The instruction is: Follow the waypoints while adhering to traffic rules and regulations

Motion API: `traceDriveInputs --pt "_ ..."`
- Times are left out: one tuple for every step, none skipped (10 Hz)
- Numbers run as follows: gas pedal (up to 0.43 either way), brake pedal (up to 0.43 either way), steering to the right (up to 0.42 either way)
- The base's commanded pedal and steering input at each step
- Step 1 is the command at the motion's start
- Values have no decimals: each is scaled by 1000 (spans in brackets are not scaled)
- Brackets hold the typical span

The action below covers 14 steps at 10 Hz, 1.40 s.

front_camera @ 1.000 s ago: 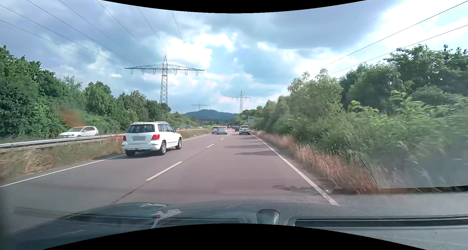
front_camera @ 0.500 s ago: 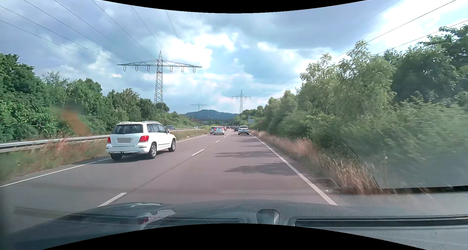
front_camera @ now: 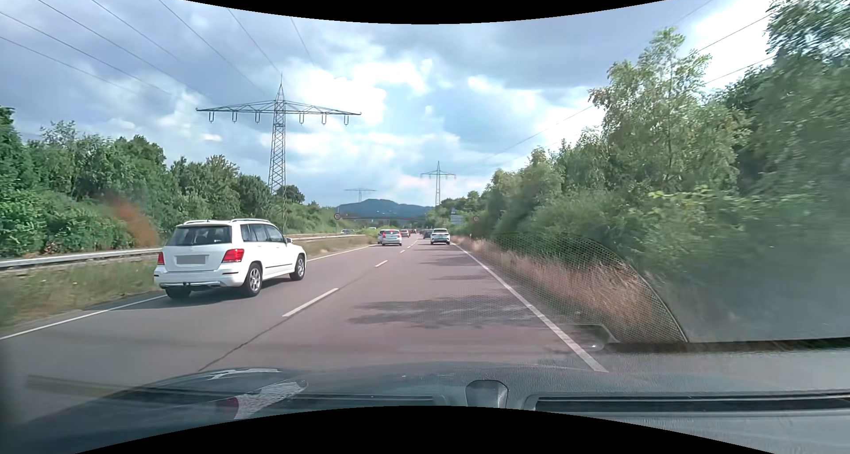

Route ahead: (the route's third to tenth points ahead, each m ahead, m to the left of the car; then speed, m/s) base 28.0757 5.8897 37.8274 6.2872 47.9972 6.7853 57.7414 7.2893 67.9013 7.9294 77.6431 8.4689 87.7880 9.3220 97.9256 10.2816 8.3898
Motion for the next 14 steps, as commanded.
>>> traceDriveInputs --pt "118 0 -1" --pt "118 0 -2" --pt "118 0 -3" --pt "110 0 -4" --pt "110 0 -5" --pt "110 0 -6" --pt "87 0 -6" --pt "87 0 -6" --pt "87 0 -7" --pt "87 0 -7" --pt "79 0 -7" --pt "67 0 -7" --pt "67 0 -7" --pt "67 0 -7"
